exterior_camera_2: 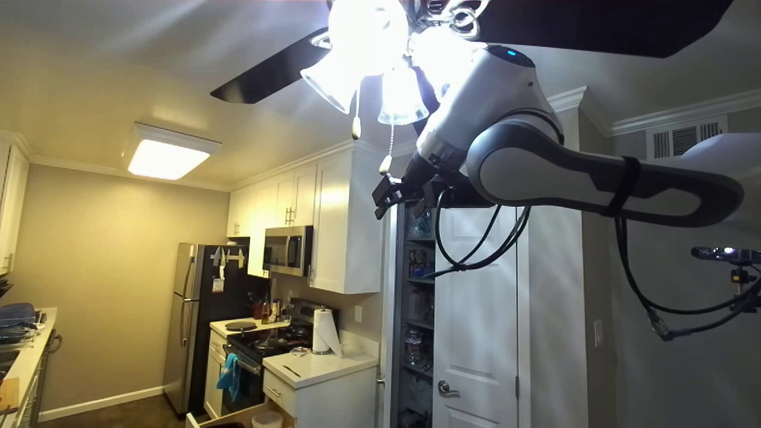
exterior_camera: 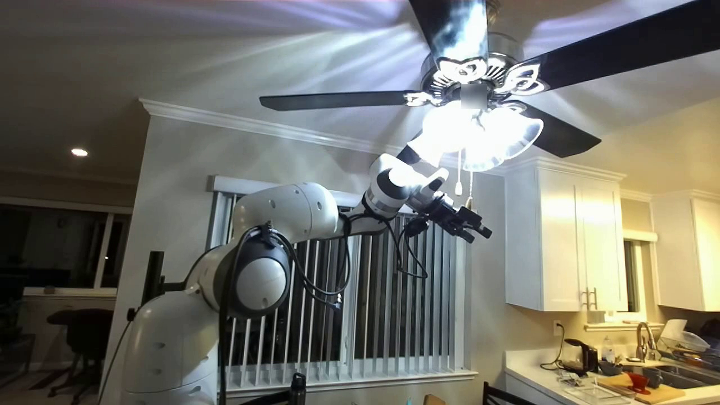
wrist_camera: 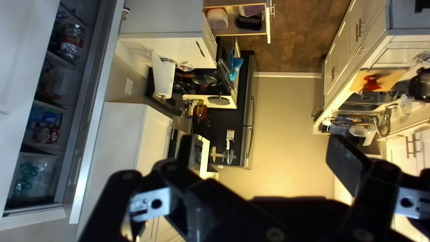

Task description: Turn on the chandelier

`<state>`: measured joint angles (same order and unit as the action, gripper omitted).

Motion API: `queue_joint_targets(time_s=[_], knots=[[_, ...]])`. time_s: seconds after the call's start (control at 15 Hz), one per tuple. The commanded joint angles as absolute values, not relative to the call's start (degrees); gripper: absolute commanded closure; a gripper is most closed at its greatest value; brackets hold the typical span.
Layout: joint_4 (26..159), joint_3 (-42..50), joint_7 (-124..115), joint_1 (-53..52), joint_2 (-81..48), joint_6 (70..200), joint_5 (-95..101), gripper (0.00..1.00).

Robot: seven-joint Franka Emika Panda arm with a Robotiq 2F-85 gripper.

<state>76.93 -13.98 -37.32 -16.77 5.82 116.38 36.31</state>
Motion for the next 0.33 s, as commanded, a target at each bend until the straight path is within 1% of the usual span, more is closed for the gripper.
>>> queue_joint_targets(time_s=[0.0,0.27], knots=[[76.9,-14.0,-37.3,-16.8,5.8,116.4,36.3,0.00],[76.9,-14.0,-37.3,-16.8,5.8,116.4,36.3,0.00]])
